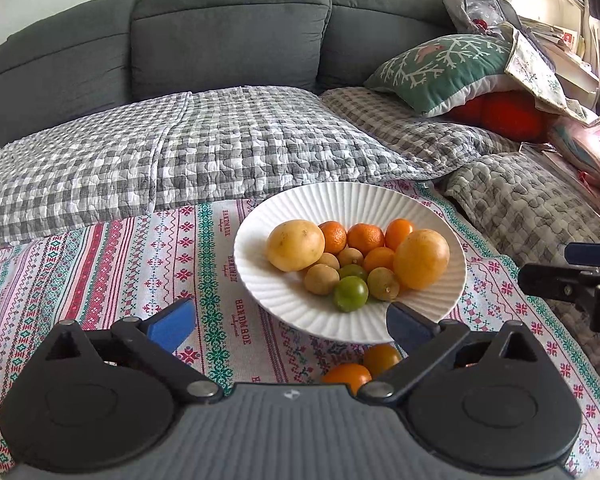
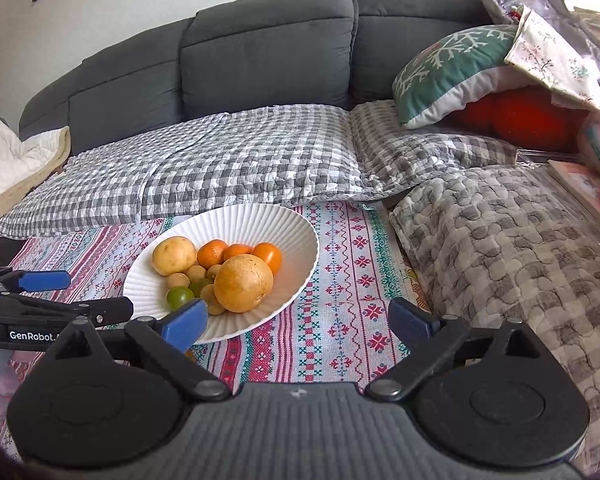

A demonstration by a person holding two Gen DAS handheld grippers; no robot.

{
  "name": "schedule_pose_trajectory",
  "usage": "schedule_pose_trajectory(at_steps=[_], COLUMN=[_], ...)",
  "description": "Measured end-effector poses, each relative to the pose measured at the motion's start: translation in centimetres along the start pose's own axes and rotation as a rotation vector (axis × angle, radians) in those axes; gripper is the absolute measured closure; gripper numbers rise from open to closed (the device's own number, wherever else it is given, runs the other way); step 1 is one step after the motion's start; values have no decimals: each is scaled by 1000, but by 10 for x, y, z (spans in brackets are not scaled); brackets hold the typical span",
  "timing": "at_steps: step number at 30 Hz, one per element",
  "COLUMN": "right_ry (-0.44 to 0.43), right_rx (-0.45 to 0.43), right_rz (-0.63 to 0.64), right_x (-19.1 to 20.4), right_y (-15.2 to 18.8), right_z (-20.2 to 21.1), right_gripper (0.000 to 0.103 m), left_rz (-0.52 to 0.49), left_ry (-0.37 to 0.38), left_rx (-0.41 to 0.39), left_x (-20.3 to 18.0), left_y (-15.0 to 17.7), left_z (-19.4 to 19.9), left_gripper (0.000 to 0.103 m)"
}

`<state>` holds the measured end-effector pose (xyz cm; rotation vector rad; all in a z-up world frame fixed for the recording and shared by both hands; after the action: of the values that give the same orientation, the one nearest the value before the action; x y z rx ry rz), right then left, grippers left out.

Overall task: Organize fruits
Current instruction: 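Withdraw both tools from the plate toward the two remaining tomatoes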

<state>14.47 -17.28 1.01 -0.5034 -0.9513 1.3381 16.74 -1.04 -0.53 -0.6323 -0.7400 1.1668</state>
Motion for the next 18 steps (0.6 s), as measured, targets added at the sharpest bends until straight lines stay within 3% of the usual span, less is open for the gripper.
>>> schedule_pose_trajectory(at_steps=[18], right_ry=[-9], right_rx=[15], right_rz=[105], right_x=[8], right_y=[22], right_z=[22], right_gripper=[1], left_rz=[-66], left_ry=[31], left_rx=[14], left_x=[-3], left_y=[33], left_z=[23], left_gripper=[9])
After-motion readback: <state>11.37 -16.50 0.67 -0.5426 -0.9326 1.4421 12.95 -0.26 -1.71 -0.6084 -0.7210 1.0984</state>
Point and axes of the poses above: each gripper's, at about its wrist camera, not at the fingertips, and z roughly against the way its jaws point, x to its left, y to its underside, the point moved 7 cm from there along -z, roughly the way its jaws point, and after that the axes turned 12 degrees about -z, right-handed, at the moved point
